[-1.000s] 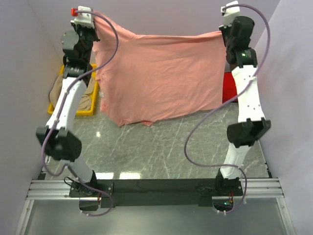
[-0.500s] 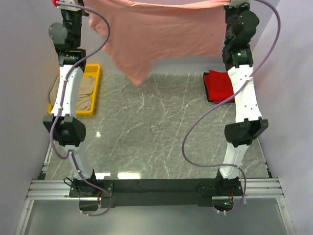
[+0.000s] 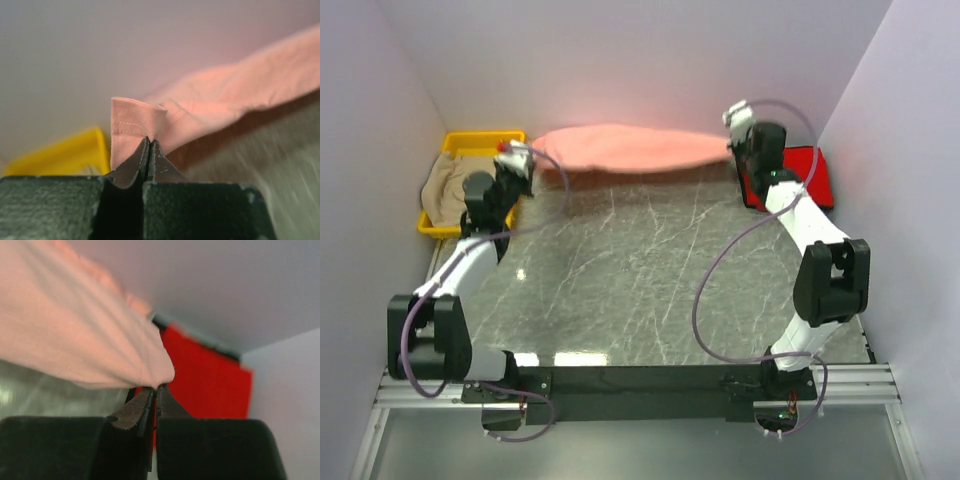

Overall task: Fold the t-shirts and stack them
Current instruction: Flatten the tshirt out

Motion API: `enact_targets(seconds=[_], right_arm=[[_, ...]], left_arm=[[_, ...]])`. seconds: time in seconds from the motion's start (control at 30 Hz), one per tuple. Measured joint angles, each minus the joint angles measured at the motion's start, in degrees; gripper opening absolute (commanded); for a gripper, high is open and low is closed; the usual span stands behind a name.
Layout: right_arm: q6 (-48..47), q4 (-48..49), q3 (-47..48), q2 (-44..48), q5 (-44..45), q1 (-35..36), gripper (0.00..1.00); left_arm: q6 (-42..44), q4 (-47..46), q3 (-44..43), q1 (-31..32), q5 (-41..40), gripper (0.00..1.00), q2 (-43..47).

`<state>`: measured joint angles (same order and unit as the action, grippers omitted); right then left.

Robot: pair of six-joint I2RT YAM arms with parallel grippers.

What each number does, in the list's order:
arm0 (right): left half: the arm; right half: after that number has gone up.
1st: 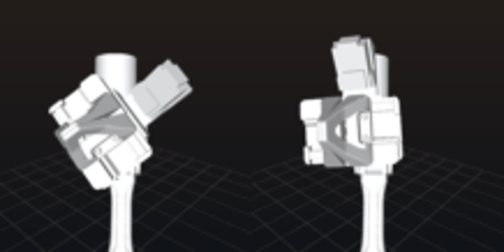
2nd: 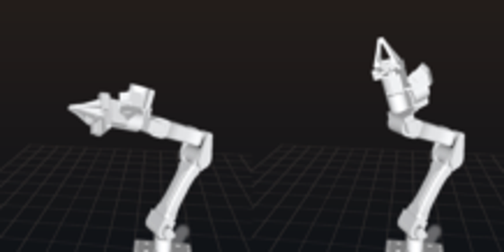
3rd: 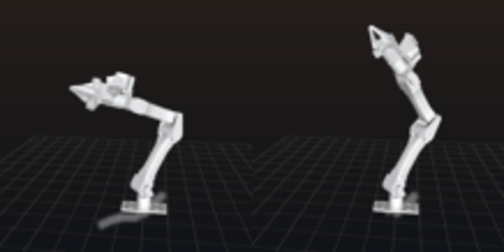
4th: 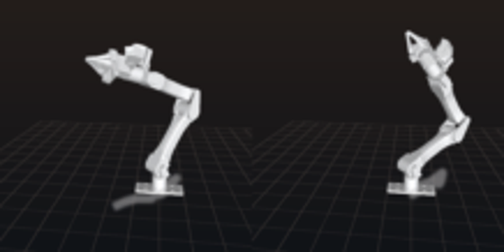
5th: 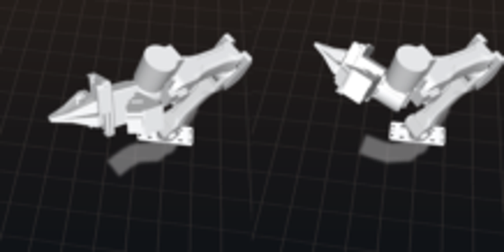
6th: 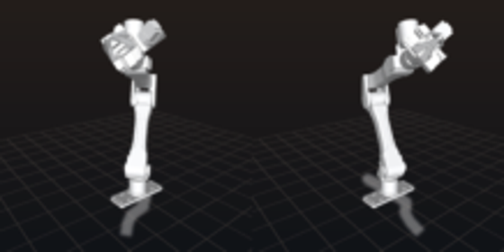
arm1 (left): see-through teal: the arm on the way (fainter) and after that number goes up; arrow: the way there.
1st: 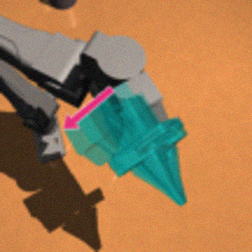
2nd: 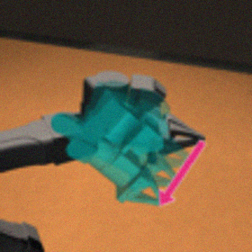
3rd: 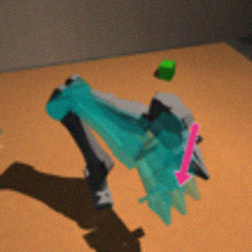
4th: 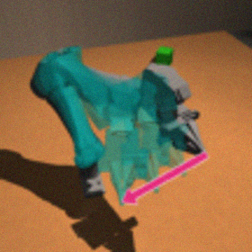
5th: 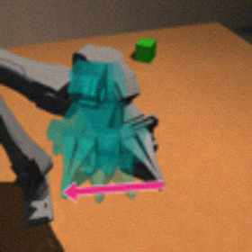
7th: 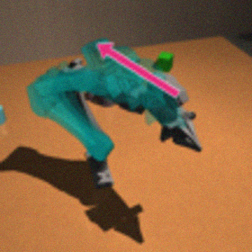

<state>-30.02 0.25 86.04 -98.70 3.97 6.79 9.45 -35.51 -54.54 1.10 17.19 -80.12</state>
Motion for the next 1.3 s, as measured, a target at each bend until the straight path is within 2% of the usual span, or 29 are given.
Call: enact_targets(seconds=[0.13,0.23,0.37,0.47,0.67,0.7,0.73,0.77,0.8,0.83,0.93,1.03,1.1,1.2,1.3], right_arm=[[-2.2,-5.9,-13.1,4.1,-1.7,0.0,0.0],[-4.0,-10.1,-16.0,7.6,-2.8,0.0,0.0],[-7.6,-15.9,-16.4,12.7,-4.5,0.1,0.0],[-12.0,-20.9,-19.3,18.6,-6.7,0.1,0.0],[-23.1,-33.8,-30.0,31.4,-8.3,1.0,0.0],[-25.2,-35.4,-32.3,33.2,-8.3,1.2,0.0],[-27.2,-36.9,-35.0,35.1,-8.3,1.6,0.0],[-28.9,-38.6,-37.5,36.9,-8.1,2.0,0.05],[-30.4,-40.5,-40.1,38.6,-7.8,2.6,0.17],[-31.9,-42.0,-42.3,40.1,-7.7,3.3,0.42],[-35.5,-46.9,-46.2,44.0,-7.2,5.0,0.63],[-37.2,-49.2,-46.5,47.1,-6.8,5.5,0.64],[-37.0,-50.2,-45.7,47.8,-6.6,5.4,0.64],[-34.1,-52.7,-40.9,43.7,-7.5,5.2,0.61],[-29.2,-53.7,-32.8,34.7,-9.3,4.9,0.38]], left_arm=[[2.5,7.8,12.6,0.0,2.3,0.0,7.1],[5.4,12.7,16.4,0.0,4.7,0.0,13.7],[11.3,22.8,17.3,0.0,8.0,0.0,21.6],[18.3,36.3,17.1,-0.2,11.4,0.0,28.0],[40.5,70.1,16.2,-0.4,17.8,0.01,41.0],[44.8,75.9,16.2,-0.4,18.1,0.09,42.8],[48.1,80.1,16.2,-0.5,18.3,0.24,43.9],[52.7,86.0,16.2,-0.5,18.8,0.51,45.3],[55.6,89.7,16.1,-0.5,19.2,0.54,46.1],[57.9,94.0,16.0,-0.5,19.6,0.56,47.1],[62.1,101.9,14.7,-0.5,20.3,0.58,48.1],[63.3,106.6,10.9,-0.5,20.7,0.58,47.7],[60.7,107.3,8.1,-0.5,20.9,0.57,46.4],[54.4,105.1,5.1,-0.5,21.4,0.53,42.0],[47.2,100.3,3.2,-0.5,21.4,0.44,32.3]])
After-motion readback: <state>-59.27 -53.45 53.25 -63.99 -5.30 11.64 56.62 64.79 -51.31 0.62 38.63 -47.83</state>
